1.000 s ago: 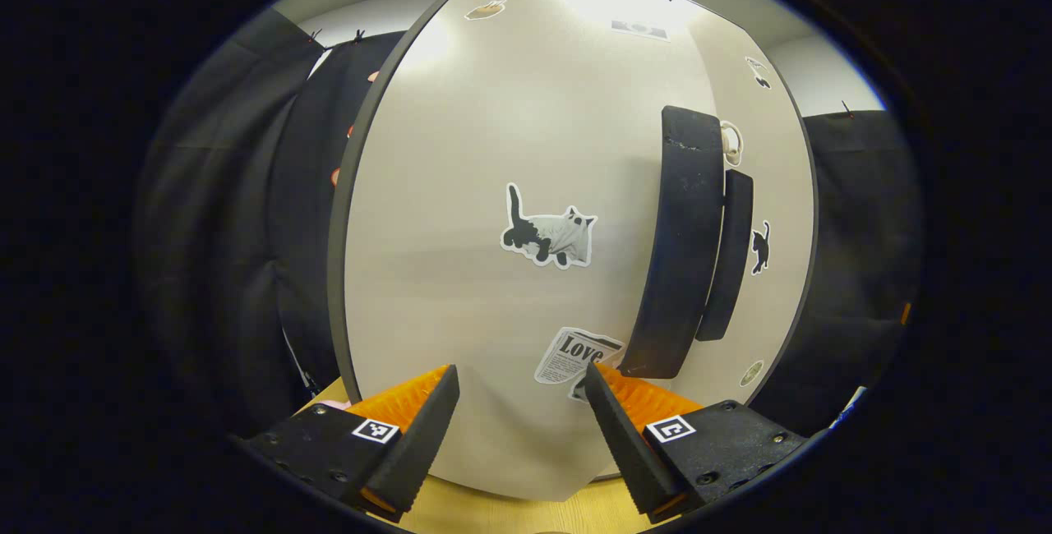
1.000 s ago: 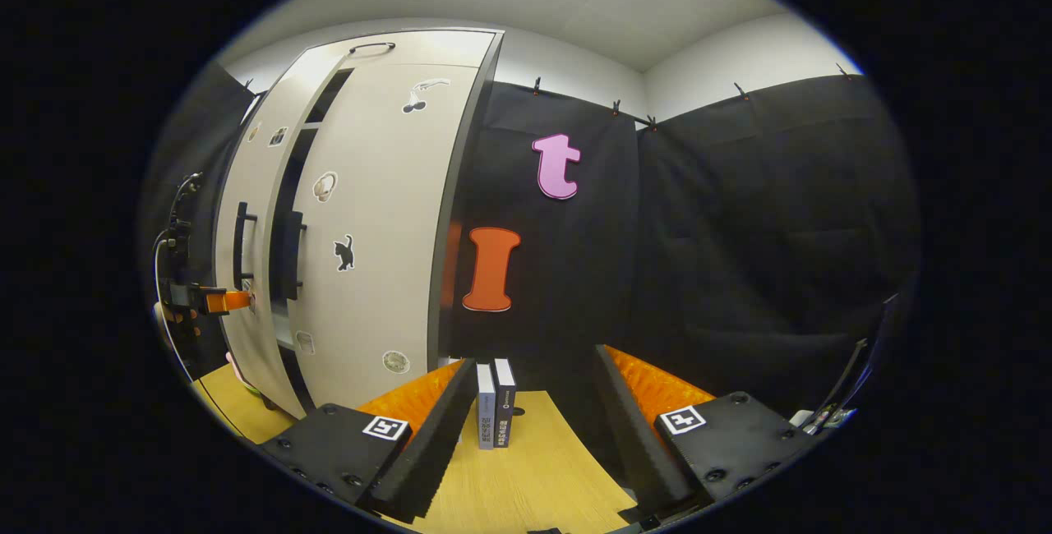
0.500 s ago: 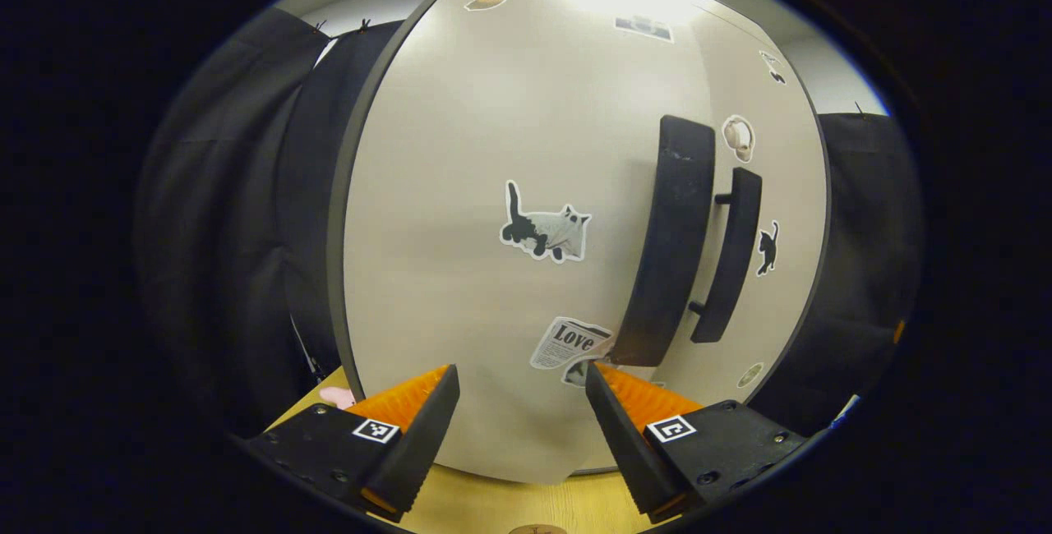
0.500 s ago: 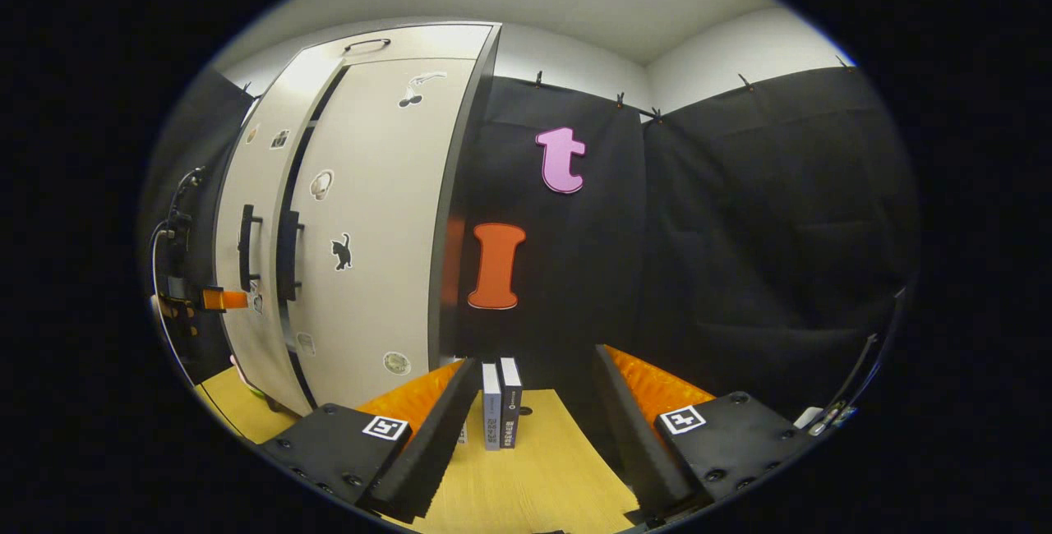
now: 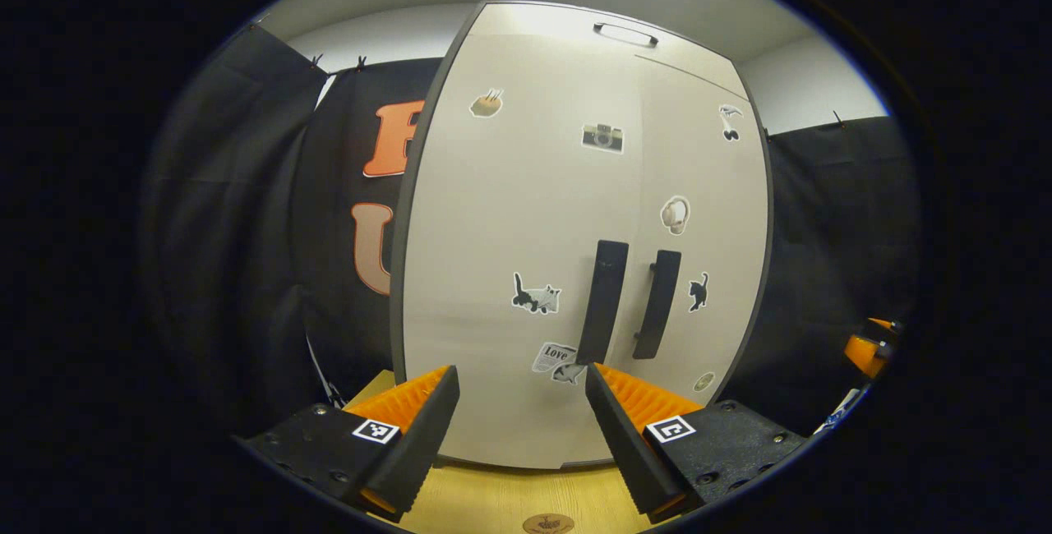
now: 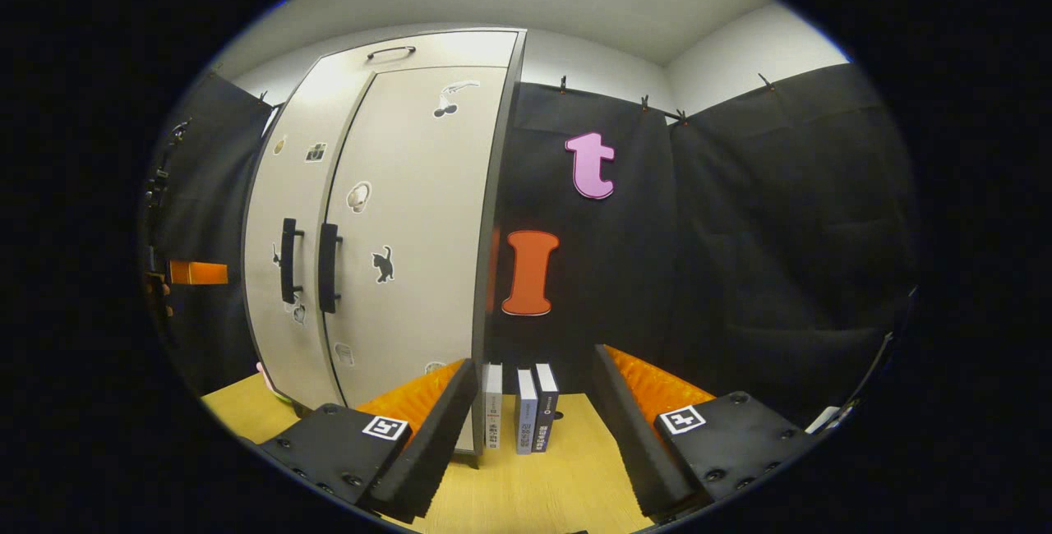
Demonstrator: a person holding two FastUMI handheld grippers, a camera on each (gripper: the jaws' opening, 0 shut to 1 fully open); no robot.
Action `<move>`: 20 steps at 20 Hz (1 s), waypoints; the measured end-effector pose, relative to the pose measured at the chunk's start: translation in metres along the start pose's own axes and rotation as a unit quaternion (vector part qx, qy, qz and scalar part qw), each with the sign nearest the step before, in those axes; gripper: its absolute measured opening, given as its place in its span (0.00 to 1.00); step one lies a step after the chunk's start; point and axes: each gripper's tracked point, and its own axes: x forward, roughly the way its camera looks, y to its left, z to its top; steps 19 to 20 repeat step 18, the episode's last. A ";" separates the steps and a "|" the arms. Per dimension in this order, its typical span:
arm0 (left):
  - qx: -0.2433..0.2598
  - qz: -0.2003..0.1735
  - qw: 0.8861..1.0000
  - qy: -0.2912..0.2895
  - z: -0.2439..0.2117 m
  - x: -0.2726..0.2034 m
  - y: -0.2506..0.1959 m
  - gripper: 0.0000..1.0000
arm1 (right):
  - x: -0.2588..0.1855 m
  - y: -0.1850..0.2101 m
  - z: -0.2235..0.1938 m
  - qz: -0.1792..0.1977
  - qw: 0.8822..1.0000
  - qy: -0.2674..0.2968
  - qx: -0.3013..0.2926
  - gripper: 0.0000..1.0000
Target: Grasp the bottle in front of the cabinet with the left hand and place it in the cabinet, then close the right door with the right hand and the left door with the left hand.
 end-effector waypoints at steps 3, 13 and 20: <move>0.003 0.002 1.000 -0.018 0.014 -0.018 0.002 0.94 | -0.007 0.015 0.002 0.012 1.000 -0.001 0.005 0.95; 0.021 -0.004 0.998 -0.054 0.038 -0.050 0.006 0.96 | -0.021 0.053 0.004 0.031 0.999 -0.002 0.008 0.95; 0.005 0.007 0.999 -0.043 0.031 -0.057 0.014 0.94 | -0.025 0.055 0.005 0.025 1.000 -0.001 0.006 0.95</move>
